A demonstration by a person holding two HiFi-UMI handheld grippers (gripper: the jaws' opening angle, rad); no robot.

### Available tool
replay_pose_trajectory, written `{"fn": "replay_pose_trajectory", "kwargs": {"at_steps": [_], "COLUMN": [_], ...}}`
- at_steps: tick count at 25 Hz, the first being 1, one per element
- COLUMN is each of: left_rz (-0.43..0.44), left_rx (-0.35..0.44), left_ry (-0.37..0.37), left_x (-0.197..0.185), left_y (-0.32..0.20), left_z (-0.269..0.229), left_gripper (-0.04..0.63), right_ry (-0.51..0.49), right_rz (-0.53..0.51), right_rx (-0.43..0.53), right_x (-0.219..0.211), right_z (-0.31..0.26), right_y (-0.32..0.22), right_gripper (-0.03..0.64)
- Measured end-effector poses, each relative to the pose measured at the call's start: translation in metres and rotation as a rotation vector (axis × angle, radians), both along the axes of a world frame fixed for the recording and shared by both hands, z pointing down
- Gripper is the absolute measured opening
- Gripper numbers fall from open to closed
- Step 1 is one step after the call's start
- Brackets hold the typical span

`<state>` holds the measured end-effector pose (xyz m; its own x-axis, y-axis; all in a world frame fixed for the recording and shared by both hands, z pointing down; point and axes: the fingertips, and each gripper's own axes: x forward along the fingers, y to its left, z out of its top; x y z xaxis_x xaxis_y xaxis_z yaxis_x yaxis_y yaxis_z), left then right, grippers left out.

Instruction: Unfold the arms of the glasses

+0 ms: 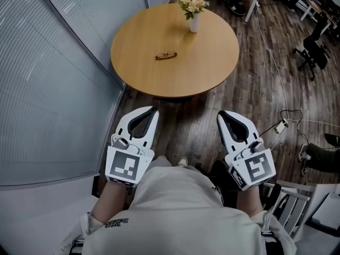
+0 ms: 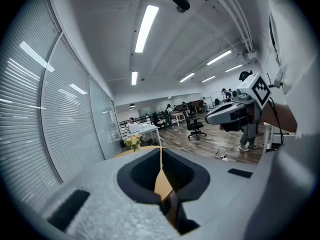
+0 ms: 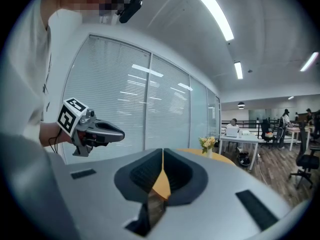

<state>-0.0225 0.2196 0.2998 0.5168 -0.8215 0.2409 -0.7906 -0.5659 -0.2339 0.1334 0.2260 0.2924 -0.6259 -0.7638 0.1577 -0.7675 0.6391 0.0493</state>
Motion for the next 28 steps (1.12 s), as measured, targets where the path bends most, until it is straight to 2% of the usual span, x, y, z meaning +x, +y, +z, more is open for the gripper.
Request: {"fn": "replay_pose_trajectory", "kwargs": {"at_steps": [12,17,28], "left_rz": [-0.043,-0.039,-0.030], "left_rx": [-0.016,-0.006,0.023], "left_ry": [0.002,0.018,0.042], "left_x": [0.002,0.001,-0.016], "left_y": [0.004,0.003,-0.036], "left_z": [0.007,0.007,0.010], "left_gripper": [0.029,0.029,0.029], "right_ry": [-0.031,0.047,0.066], "right_rz": [-0.024,-0.007,-0.006], "right_rx": [-0.012,0.030,-0.002], "right_x": [0.005,-0.001,-0.016], "right_z": [0.008,0.010,0.022], "right_y": [-0.004,-0.009,-0.047], "right_gripper": [0.031,0.031,0.031]}}
